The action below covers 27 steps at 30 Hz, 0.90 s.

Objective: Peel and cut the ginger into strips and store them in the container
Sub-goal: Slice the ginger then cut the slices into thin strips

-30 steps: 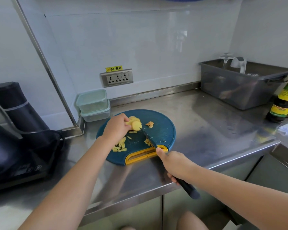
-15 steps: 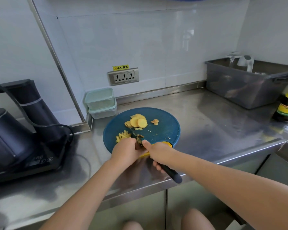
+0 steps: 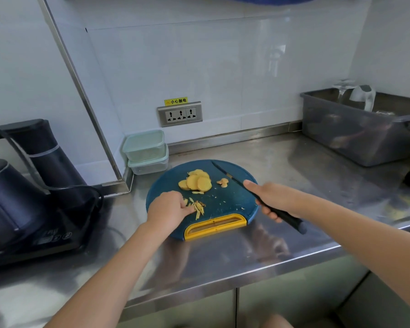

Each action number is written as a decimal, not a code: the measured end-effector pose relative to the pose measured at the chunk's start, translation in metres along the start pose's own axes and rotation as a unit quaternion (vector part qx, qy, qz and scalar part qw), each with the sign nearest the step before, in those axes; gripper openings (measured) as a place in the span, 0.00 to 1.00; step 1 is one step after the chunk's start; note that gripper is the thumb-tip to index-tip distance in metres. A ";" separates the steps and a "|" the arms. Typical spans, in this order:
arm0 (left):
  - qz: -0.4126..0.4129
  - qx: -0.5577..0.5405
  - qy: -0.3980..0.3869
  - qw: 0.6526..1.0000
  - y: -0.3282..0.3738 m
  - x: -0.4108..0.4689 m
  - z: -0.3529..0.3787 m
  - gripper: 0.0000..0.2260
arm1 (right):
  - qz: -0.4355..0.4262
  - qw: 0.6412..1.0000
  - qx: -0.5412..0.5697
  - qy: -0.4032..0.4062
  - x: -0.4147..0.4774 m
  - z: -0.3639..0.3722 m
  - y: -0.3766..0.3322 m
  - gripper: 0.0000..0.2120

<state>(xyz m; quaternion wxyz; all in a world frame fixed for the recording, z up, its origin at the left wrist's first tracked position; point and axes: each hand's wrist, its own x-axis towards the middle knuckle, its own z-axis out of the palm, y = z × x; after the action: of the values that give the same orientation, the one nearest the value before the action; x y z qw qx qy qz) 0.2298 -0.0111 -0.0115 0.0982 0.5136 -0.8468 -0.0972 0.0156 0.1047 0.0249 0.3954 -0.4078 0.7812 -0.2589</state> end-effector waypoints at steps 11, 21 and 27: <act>0.237 0.040 0.058 0.969 0.016 0.010 0.039 0.14 | 0.004 0.998 0.058 0.006 0.026 -0.019 0.006 0.26; 0.131 0.023 0.126 0.983 0.029 0.033 0.006 0.06 | 0.054 0.992 0.112 -0.029 0.044 -0.028 0.017 0.26; 0.106 -0.023 0.046 0.993 0.055 0.061 -0.005 0.08 | 0.072 0.989 0.121 -0.048 0.051 -0.025 0.018 0.26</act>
<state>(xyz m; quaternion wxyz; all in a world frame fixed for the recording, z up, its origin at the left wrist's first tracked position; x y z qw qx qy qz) 0.1568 -0.0406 0.0123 0.1585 0.4223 -0.8888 -0.0814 -0.0308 0.0738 0.0045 0.4962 -0.3122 0.7516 -0.3024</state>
